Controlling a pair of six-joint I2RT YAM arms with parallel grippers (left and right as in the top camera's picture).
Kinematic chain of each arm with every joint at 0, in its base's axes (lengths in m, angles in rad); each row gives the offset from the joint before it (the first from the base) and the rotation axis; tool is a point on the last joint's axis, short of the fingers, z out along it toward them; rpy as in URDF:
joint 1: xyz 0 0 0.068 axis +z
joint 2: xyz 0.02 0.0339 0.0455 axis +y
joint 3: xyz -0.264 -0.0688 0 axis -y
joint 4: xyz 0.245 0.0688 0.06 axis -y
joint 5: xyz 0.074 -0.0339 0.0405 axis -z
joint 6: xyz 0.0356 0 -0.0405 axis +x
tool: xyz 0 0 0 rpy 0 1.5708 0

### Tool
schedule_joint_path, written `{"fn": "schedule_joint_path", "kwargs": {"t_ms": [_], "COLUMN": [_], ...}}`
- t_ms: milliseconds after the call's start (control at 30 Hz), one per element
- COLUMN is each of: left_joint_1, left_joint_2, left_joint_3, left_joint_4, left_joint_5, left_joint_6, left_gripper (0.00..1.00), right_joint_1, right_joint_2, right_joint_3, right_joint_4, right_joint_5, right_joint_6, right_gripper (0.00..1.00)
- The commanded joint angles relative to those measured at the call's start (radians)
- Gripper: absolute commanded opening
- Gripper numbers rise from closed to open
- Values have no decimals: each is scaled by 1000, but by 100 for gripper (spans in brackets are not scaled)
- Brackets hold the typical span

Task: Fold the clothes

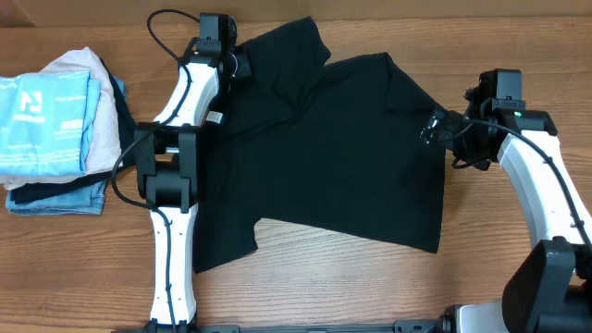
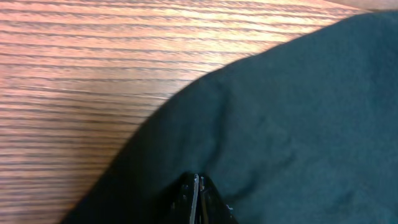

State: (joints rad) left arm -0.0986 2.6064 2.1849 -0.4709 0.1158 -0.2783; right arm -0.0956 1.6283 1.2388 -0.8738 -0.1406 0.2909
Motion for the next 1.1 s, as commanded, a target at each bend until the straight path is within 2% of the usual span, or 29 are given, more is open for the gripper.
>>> {"fn": "schedule_joint_path", "kwargs": {"t_ms": [0, 267, 367, 467, 700, 767, 833, 933, 1000, 1067], "left_joint_1": [34, 88, 98, 112, 104, 104, 104, 102, 96, 88], "left_joint_2": [31, 36, 36, 32, -79, -151, -225, -273, -273, -280], "left_joint_3": [2, 2, 2, 8, 148, 192, 200, 200, 200, 200], "left_joint_4": [-27, -127, -191, -202, -243, -278, -288, -347, -440, -587], "left_joint_5": [-75, -95, -184, -193, -187, -157, -92, 60, 142, 145], "left_joint_6": [20, 15, -82, -131, -127, -132, -137, -98, -88, -83], "left_gripper": [4, 4, 4, 4, 4, 4, 9, 4, 4, 4], "right_joint_1": [3, 3, 3, 3, 3, 2, 2, 2, 3, 3], "right_joint_2": [2, 2, 2, 2, 2, 2, 2, 2, 2, 1], "right_joint_3": [17, 17, 17, 17, 17, 17, 17, 17, 17, 18], "right_joint_4": [6, 6, 6, 6, 6, 12, 13, 51, 109, 107], "right_joint_5": [9, 9, 9, 9, 12, 32, 32, 31, 16, -134], "right_joint_6": [-4, -4, -4, -4, -13, -30, -30, -29, -27, -30], "right_gripper": [100, 100, 100, 100, 100, 100, 100, 100, 100, 100]}}
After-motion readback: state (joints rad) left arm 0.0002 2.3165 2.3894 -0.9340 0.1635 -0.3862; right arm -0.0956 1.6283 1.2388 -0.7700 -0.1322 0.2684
